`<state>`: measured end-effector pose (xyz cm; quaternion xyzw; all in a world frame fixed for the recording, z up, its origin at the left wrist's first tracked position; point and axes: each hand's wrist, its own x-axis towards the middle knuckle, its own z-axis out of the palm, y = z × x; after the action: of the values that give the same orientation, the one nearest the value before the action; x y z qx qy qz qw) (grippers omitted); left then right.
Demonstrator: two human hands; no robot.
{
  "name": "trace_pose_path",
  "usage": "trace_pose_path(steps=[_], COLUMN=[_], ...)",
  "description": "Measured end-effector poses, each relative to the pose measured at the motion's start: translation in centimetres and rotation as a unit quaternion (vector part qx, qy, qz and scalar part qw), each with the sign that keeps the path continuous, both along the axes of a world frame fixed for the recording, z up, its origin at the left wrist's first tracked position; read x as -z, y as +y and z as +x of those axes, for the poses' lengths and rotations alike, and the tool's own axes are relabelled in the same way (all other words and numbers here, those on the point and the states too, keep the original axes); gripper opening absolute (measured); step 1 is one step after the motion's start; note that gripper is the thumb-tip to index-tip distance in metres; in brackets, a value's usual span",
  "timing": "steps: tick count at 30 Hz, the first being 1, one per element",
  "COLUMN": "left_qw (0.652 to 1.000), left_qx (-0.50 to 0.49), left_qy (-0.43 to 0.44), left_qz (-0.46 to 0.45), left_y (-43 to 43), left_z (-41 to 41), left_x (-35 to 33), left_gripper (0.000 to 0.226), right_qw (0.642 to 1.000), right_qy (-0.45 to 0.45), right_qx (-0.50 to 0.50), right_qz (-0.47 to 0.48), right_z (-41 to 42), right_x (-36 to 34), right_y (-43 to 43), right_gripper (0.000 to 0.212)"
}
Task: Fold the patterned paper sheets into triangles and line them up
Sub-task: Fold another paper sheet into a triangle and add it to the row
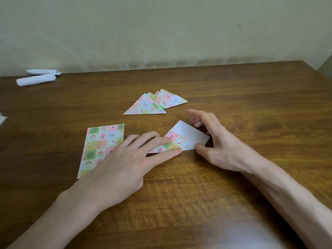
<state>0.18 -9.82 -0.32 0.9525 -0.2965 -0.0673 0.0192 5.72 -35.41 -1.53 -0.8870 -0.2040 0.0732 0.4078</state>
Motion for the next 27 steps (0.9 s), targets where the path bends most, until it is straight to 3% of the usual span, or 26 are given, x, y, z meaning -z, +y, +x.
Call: trace_pose_path(steps=[17, 27], left_qw=[0.999, 0.991], left_qx=[0.013, 0.039], left_qy=[-0.014, -0.091], left_qz=[-0.031, -0.09], left_y=[0.4, 3.3], left_z=[0.1, 1.5], left_x=[0.4, -0.4], left_gripper=[0.111, 0.081], right_qw=[0.998, 0.998], right_qy=[0.044, 0.048], right_qx=[-0.037, -0.043], right_qz=[-0.006, -0.025], right_z=[1.4, 1.2], right_x=[-0.5, -0.6], right_y=[-1.4, -1.4], right_gripper=[0.09, 0.084])
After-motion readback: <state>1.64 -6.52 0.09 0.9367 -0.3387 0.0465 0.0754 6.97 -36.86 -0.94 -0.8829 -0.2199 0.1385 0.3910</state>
